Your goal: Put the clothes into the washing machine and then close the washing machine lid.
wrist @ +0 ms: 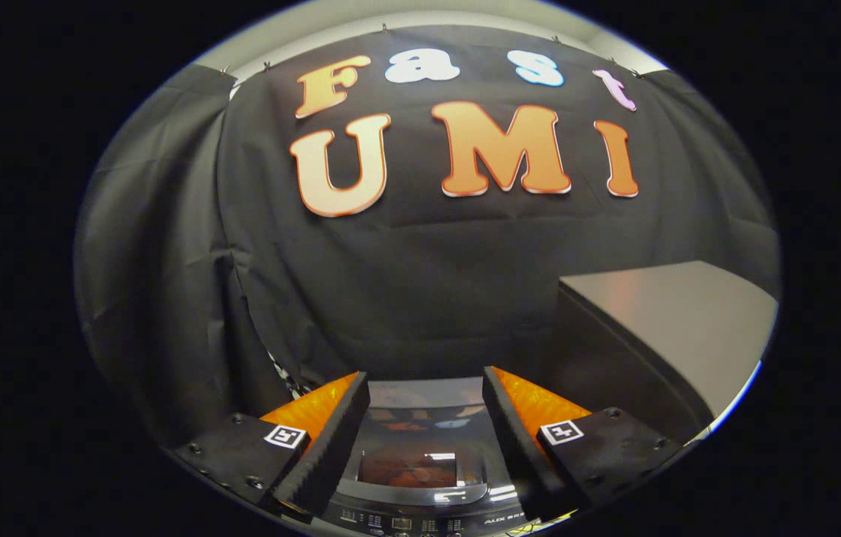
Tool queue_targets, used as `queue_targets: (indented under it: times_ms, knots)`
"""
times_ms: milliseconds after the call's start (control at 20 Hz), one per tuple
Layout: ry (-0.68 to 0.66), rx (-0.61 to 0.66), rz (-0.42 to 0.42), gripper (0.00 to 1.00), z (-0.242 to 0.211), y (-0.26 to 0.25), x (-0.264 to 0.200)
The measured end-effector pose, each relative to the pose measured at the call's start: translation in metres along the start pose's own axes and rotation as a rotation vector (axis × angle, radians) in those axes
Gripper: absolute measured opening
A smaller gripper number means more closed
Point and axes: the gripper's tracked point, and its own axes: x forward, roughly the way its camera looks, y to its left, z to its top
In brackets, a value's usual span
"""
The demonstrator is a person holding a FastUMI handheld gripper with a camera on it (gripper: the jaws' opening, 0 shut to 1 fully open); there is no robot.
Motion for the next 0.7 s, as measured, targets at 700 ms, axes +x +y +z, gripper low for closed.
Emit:
queue_targets:
  times_ms: [700]
  knots:
    - [-0.192, 0.008, -0.064, 0.98, 0.109, -0.127, -0.141]
